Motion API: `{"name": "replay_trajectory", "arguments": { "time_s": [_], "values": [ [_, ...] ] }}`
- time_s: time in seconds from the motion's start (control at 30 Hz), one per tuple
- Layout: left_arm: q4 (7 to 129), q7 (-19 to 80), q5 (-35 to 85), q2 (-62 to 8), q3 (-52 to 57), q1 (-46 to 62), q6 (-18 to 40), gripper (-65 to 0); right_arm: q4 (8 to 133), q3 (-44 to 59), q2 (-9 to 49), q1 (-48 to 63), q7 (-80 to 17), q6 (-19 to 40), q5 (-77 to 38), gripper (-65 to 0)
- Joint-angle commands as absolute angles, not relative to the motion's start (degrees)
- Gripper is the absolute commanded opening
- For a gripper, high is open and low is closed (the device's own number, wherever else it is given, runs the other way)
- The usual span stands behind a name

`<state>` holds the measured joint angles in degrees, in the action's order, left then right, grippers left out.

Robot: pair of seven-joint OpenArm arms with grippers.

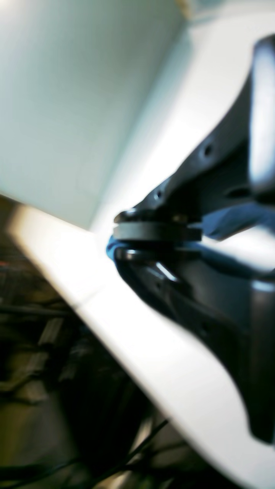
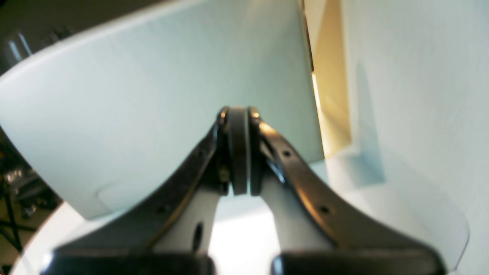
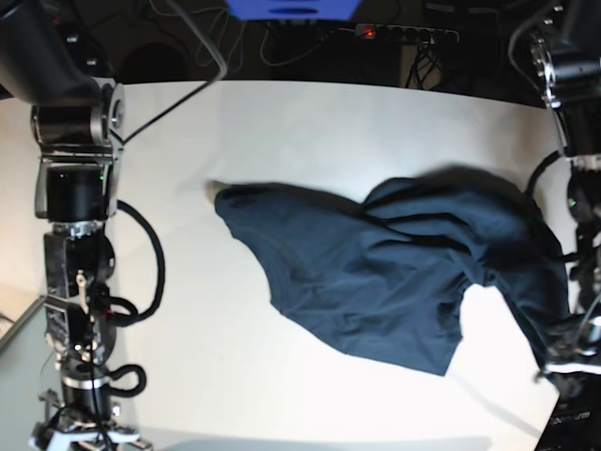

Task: Layout the t-shirt on the table in an organized manner, then fold the t-shirt properly
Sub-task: 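Release the shirt and move the right gripper to a shirt corner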

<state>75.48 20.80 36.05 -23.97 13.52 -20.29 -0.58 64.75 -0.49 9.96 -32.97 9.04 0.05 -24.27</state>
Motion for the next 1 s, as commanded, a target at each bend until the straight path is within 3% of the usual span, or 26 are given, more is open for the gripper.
{"name": "replay_trajectory", "arguments": {
  "time_s": [0.0, 0.13, 0.3, 0.37, 0.47, 0.7, 0.83, 0.97],
  "values": [
    [74.6, 18.9, 36.7, -24.7, 12.3, -22.5, 0.3, -64.9, 65.6, -0.6, 10.2, -34.1, 10.5, 0.4, -24.1, -65.0],
    [68.3, 18.9, 36.9, -24.6, 10.6, -23.0, 0.3, -61.5, 65.5, -0.7, 10.2, -29.7, 10.5, 0.4, -24.1, -65.0],
    [63.8, 19.1, 36.8, -22.7, 10.8, -24.0, 0.0, -37.2, 66.3, -2.4, 10.2, -24.0, 10.0, 0.4, -24.1, -65.0],
    [63.7, 18.9, 36.9, -22.7, 11.4, -22.7, 0.0, -31.4, 67.6, -2.9, 10.2, -21.0, 10.0, 0.4, -24.1, -65.0],
    [64.7, 18.9, 37.0, -22.4, 15.6, -20.2, 0.2, -28.4, 67.8, -5.4, 10.2, -17.7, 10.0, 0.4, -24.1, -64.5],
    [74.5, 19.4, 37.1, -21.8, 26.7, -7.5, 0.2, -24.8, 67.9, -13.8, 9.8, -13.3, 10.0, 0.4, -24.1, -50.7],
    [82.5, 19.5, 37.1, -18.9, 33.6, 1.5, 0.2, -24.8, 66.2, -21.1, 8.8, -14.8, 8.9, 0.4, -24.1, -51.7],
    [89.5, 19.5, 37.1, -15.0, 39.0, 9.5, 0.2, -24.8, 59.2, -26.8, 6.2, -19.1, 4.4, 0.4, -24.3, -62.6]
  ]
}}
